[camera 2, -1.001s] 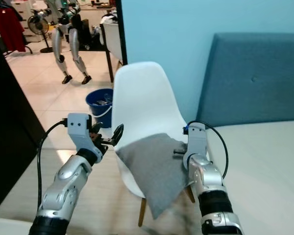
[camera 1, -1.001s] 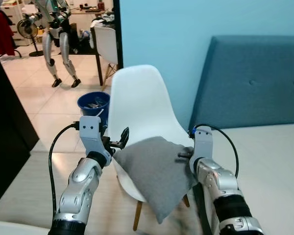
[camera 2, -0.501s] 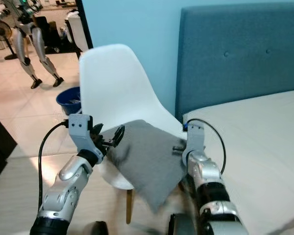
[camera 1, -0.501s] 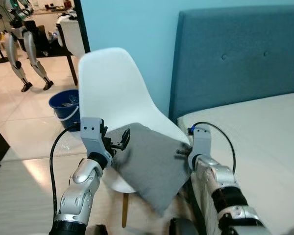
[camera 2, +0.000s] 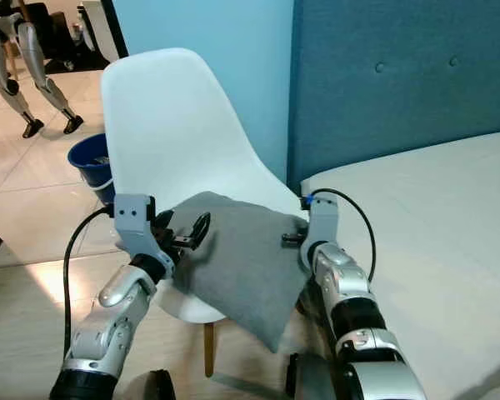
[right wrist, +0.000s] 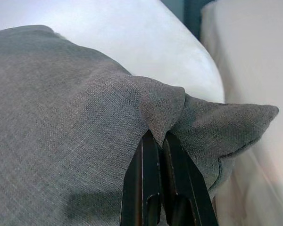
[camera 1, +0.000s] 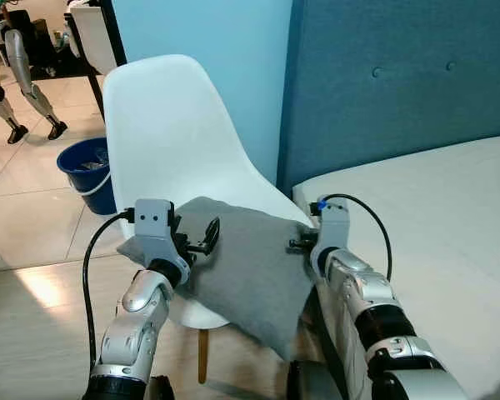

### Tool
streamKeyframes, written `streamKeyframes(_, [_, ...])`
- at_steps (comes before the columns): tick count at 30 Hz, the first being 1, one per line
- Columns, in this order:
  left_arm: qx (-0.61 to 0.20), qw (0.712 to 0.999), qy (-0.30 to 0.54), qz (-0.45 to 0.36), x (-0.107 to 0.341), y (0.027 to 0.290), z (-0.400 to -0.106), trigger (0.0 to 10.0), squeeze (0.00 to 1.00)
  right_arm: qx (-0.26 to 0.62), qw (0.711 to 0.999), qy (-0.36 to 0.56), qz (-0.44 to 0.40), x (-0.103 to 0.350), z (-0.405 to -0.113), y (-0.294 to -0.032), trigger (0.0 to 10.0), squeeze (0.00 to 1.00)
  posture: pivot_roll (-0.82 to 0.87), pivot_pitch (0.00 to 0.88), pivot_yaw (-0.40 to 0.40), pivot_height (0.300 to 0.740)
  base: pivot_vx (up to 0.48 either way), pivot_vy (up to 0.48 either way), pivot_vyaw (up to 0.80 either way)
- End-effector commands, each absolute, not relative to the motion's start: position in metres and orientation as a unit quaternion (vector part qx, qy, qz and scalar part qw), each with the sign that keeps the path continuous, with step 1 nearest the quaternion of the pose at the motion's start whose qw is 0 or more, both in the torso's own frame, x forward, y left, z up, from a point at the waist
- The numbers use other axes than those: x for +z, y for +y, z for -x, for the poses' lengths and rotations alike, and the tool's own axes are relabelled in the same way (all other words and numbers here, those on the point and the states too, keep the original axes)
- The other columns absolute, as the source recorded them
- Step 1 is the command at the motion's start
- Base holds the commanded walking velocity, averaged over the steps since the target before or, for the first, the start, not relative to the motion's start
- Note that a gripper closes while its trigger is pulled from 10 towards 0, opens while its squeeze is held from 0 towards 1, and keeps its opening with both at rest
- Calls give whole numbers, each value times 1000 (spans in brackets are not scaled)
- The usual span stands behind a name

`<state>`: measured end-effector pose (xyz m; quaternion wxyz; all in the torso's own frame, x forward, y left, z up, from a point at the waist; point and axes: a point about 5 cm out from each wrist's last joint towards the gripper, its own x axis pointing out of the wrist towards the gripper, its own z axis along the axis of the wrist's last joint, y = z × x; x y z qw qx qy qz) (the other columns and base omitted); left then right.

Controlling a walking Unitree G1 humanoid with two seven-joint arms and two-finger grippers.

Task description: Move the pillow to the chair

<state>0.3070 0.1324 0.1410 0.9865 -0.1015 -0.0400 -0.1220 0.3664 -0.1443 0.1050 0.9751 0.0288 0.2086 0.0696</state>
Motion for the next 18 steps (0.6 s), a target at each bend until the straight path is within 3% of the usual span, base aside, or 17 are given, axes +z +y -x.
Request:
streamKeyframes(1, [-116,987,-33,101,139,135,-306,10000,0,85,974,210,-26,104,-367,-135,10000,0,-60,14,-8,550,0,0,0])
streamKeyframes(7, [-116,987,-32,101,139,134,-306,10000,0,95,974,204,-30,104,-368,-133,10000,0,-59,14,-9,550,0,0,0])
streamKeyframes(8, [-116,987,-32,102,139,134,-306,10000,0,105,974,198,-32,105,-368,-131,10000,522,-60,14,-9,550,0,0,0])
streamKeyframes(9, [-116,987,-32,102,139,134,-306,10000,0,105,974,198,-32,105,-368,-131,10000,522,-60,14,-9,550,0,0,0])
streamKeyframes(10, [-116,987,-32,102,139,133,-306,10000,0,116,972,201,-28,104,-367,-129,10000,1000,-60,15,-9,550,0,0,0])
streamKeyframes(14, [-116,987,-32,102,139,133,-306,10000,0,127,970,205,-13,102,-365,-127,10000,1000,-62,14,-10,550,0,0,0])
streamKeyframes(18, [-115,987,-32,104,139,134,-306,10000,0,102,974,203,26,106,-366,-145,10000,1000,-65,13,-11,550,0,0,0])
